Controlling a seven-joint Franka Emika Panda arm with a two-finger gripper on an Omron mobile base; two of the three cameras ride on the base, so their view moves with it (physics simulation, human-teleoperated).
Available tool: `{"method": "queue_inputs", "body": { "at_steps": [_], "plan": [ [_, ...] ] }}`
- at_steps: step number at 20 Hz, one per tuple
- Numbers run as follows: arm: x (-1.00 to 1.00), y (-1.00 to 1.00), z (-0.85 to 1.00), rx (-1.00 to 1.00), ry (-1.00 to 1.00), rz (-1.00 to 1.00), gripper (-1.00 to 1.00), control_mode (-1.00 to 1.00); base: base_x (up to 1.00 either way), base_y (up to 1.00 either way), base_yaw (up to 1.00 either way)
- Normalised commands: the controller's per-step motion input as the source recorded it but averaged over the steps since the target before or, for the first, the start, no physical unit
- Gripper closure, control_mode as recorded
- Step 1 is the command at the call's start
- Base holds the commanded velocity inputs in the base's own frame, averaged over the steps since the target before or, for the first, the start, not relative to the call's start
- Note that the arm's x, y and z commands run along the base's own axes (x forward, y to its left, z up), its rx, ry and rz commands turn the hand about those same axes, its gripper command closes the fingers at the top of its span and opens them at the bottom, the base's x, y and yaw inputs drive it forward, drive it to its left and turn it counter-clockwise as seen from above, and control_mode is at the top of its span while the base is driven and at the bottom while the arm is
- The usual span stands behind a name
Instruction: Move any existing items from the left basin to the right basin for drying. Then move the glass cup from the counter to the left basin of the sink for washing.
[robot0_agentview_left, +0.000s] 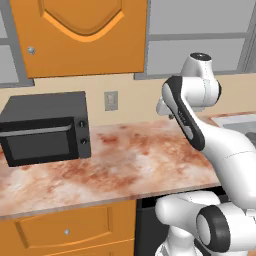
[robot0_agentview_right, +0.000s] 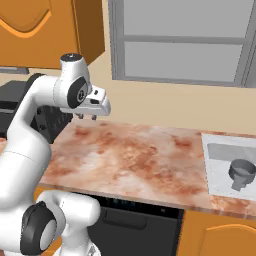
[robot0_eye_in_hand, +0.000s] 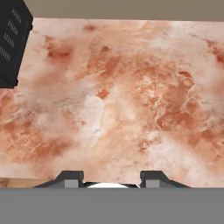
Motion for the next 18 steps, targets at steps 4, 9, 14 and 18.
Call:
{"method": "queue_inputs", "body": {
  "at_steps": [4, 9, 14, 18],
  "plan": [
    [0.0, 0.0, 0.0, 0.0, 0.0, 0.0, -1.0, 1.0, -0.01, -0.14, 0.0],
    [0.0, 0.0, 0.0, 0.0, 0.0, 0.0, -1.0, 1.0, 0.0, -0.77, 0.0],
    [0.0, 0.0, 0.0, 0.0, 0.0, 0.0, -1.0, 1.0, -0.01, -0.89, 0.0],
    [0.0, 0.0, 0.0, 0.0, 0.0, 0.0, -1.0, 1.0, 0.0, -0.89, 0.0]
  ]
}}
